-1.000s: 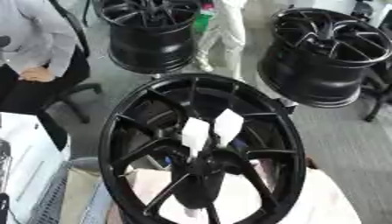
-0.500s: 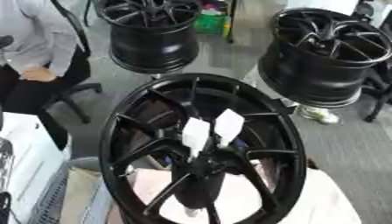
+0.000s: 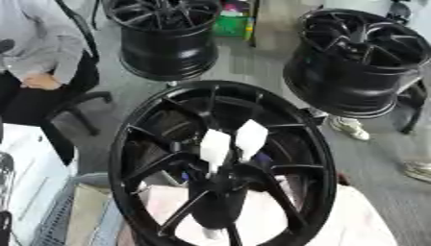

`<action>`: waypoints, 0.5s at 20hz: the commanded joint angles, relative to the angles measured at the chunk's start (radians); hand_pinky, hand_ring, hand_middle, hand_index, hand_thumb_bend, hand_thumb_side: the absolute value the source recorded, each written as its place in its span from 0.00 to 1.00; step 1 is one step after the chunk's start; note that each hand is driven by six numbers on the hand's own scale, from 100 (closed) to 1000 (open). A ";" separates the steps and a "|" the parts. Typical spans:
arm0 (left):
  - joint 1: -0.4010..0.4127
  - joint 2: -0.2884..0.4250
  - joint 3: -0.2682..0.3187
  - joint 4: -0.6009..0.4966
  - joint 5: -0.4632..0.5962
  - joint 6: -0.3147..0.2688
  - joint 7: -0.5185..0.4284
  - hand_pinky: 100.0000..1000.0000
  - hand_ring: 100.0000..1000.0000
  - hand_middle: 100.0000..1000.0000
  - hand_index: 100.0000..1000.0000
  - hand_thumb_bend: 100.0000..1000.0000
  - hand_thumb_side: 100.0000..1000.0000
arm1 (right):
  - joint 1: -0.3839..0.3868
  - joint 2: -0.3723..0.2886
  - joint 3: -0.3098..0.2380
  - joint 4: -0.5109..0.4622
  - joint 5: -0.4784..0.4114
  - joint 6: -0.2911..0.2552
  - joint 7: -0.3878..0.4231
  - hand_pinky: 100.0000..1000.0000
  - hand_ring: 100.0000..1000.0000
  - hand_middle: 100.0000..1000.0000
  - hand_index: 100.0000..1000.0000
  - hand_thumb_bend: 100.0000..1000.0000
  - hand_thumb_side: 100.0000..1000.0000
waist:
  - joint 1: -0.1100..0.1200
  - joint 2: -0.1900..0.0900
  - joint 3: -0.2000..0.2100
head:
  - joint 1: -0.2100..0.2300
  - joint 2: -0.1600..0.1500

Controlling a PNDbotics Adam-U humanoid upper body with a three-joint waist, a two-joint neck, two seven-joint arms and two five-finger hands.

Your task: Pull the pin out of the wheel hub.

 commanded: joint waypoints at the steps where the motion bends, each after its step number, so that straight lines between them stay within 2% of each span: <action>1: -0.008 0.010 0.000 -0.017 -0.002 0.002 0.000 0.73 0.82 0.62 0.82 0.00 0.65 | -0.014 -0.059 -0.020 -0.003 -0.001 -0.015 -0.005 0.83 0.88 0.87 0.85 0.17 0.24 | -0.001 -0.008 -0.002 | 0.002 -0.003; 2: -0.008 0.010 0.000 -0.017 -0.002 0.002 0.000 0.73 0.82 0.62 0.82 0.00 0.66 | -0.014 -0.058 -0.021 -0.005 -0.010 -0.020 -0.009 0.82 0.87 0.85 0.84 0.16 0.24 | -0.001 -0.008 -0.002 | 0.002 -0.002; 4: -0.009 0.010 -0.001 -0.017 -0.002 0.002 -0.001 0.73 0.82 0.62 0.82 0.00 0.66 | -0.016 -0.054 -0.022 -0.010 -0.028 -0.022 -0.021 0.80 0.81 0.80 0.80 0.06 0.26 | -0.001 -0.008 -0.002 | 0.001 0.000; 6: -0.009 0.009 -0.001 -0.017 -0.002 0.002 -0.001 0.73 0.82 0.62 0.82 0.00 0.66 | -0.021 -0.046 -0.023 -0.031 -0.055 -0.023 -0.039 0.78 0.78 0.77 0.78 0.02 0.28 | -0.001 -0.008 -0.001 | -0.002 0.000; 10: -0.008 0.009 0.000 -0.017 -0.002 0.001 0.000 0.73 0.82 0.62 0.82 0.00 0.66 | -0.038 -0.012 -0.027 -0.116 -0.115 -0.058 -0.080 0.75 0.73 0.73 0.75 0.00 0.33 | 0.000 -0.009 0.001 | 0.003 0.001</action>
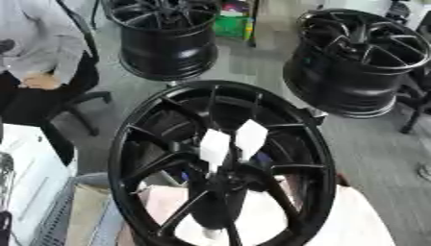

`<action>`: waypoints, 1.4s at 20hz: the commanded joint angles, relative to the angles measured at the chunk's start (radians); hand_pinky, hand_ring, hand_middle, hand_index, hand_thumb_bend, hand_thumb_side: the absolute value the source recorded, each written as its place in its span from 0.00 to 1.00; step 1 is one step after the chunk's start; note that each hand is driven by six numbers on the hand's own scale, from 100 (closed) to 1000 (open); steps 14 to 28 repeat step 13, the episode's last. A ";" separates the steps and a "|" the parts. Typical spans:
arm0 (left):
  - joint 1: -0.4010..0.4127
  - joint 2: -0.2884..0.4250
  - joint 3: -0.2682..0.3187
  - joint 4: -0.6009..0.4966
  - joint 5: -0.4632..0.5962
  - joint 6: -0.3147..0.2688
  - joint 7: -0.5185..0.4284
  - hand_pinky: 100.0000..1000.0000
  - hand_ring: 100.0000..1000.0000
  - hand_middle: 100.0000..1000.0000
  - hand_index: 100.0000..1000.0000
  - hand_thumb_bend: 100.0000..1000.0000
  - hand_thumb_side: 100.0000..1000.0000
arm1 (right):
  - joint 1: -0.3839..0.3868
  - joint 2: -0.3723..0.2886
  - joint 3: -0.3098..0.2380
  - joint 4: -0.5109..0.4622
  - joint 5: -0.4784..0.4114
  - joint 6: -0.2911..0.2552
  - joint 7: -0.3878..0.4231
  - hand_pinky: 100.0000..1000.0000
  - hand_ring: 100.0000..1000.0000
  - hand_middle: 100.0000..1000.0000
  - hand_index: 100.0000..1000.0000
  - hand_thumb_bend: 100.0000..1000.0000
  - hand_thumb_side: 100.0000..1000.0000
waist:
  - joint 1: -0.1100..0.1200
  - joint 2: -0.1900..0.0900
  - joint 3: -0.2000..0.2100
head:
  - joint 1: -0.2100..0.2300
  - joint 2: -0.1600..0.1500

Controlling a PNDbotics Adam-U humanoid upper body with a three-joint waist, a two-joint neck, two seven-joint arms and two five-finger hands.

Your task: Pull the pin out of the wheel hub.

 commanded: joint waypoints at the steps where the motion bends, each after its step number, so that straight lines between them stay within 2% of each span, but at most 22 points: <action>1: -0.008 0.009 0.000 -0.017 -0.002 0.000 0.000 0.73 0.82 0.62 0.82 0.00 0.65 | -0.024 -0.010 -0.013 -0.085 -0.053 -0.035 -0.035 0.75 0.73 0.72 0.74 0.00 0.33 | 0.000 -0.009 0.000 | 0.006 0.002; 3: -0.008 0.009 0.000 -0.017 -0.002 0.000 0.000 0.73 0.82 0.62 0.82 0.00 0.66 | -0.027 0.006 -0.005 -0.136 -0.084 -0.062 -0.054 0.75 0.72 0.71 0.73 0.00 0.34 | 0.001 -0.009 0.001 | 0.010 0.003; 8: -0.008 0.009 -0.002 -0.017 -0.002 0.000 -0.001 0.73 0.82 0.62 0.82 0.00 0.66 | -0.011 0.009 0.009 -0.219 -0.166 -0.048 -0.088 0.75 0.71 0.71 0.73 0.00 0.34 | 0.000 -0.009 0.005 | 0.007 0.002; 11: -0.010 0.007 -0.003 -0.017 0.001 0.000 -0.004 0.73 0.82 0.62 0.82 0.00 0.66 | -0.029 0.018 0.047 -0.286 -0.215 -0.077 -0.076 0.75 0.71 0.70 0.73 0.00 0.34 | 0.000 -0.007 0.007 | 0.002 -0.001; 13: -0.010 0.008 -0.004 -0.017 0.001 0.000 -0.004 0.73 0.82 0.62 0.82 0.00 0.66 | -0.023 0.019 0.056 -0.331 -0.246 -0.075 -0.082 0.75 0.71 0.70 0.73 0.00 0.34 | 0.000 -0.007 0.007 | 0.001 -0.001; 28: -0.010 0.008 -0.004 -0.017 0.001 0.000 -0.004 0.73 0.82 0.62 0.82 0.00 0.66 | -0.023 0.019 0.056 -0.331 -0.246 -0.075 -0.082 0.75 0.71 0.70 0.73 0.00 0.34 | 0.000 -0.007 0.007 | 0.001 -0.001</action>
